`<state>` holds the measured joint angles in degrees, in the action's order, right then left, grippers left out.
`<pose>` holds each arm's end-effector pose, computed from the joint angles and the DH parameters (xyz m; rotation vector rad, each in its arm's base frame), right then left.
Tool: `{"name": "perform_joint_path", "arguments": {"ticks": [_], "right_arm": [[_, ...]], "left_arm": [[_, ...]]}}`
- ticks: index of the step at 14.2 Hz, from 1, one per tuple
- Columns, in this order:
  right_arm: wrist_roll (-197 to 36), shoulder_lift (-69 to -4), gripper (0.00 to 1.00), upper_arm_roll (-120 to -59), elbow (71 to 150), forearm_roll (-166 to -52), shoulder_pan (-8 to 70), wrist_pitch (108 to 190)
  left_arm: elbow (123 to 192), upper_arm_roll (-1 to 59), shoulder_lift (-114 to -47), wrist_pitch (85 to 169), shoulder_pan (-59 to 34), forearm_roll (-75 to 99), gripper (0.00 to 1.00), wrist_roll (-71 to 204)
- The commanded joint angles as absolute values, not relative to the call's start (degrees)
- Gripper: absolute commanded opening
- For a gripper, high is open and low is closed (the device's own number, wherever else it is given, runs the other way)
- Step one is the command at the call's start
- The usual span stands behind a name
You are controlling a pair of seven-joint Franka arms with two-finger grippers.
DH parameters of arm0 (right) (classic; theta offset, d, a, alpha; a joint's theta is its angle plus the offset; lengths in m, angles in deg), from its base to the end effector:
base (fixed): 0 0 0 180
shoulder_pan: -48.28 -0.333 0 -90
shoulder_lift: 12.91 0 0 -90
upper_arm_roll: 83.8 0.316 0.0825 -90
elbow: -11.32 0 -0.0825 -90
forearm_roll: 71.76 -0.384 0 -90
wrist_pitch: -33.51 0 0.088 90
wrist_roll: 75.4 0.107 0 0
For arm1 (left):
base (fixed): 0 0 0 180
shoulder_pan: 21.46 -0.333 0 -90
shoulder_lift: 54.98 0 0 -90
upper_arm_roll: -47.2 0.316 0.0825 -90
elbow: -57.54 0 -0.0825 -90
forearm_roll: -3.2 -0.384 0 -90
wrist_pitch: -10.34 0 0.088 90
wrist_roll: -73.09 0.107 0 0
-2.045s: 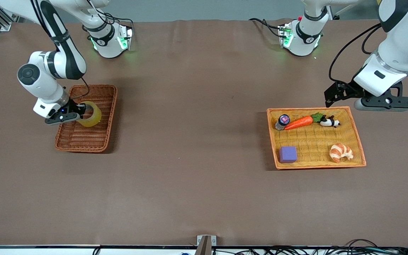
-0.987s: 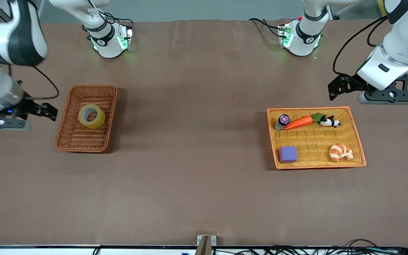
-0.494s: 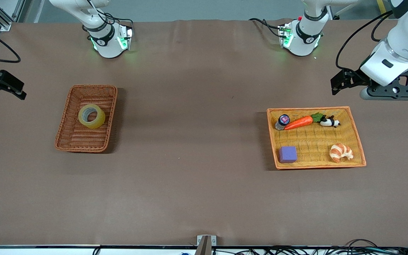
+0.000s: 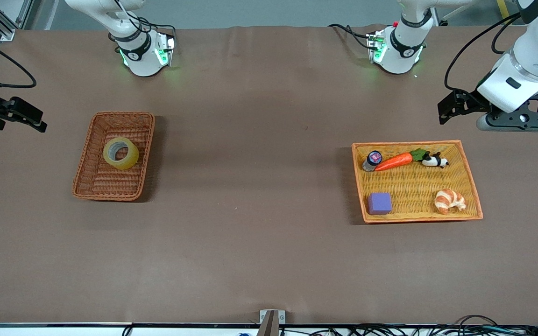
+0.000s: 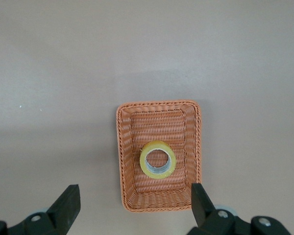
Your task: Move tape to another basket
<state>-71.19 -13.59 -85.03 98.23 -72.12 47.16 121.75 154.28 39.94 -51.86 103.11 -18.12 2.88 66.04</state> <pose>0.5556 -0.0003 0.6406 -3.1329 0.1178 -0.0174 0.5307 -0.1005 0.6026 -3.1254 0.0970 0.0206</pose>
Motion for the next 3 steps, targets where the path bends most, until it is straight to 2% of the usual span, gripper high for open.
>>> {"name": "perform_joint_path", "arguments": {"ticks": [1, 3], "right_arm": [[-70.74, -12.38, 1.00, -84.50, 100.44, -73.60, 48.19, 123.42], [-71.09, -12.38, 1.00, -84.50, 100.44, -73.60, 48.28, 123.86]], "left_arm": [[153.86, 39.72, -51.55, 103.06, -18.56, 1.88, 1.00, 66.85], [153.86, 39.72, -51.64, 103.06, -18.56, 1.79, 1.00, 66.93]]}}
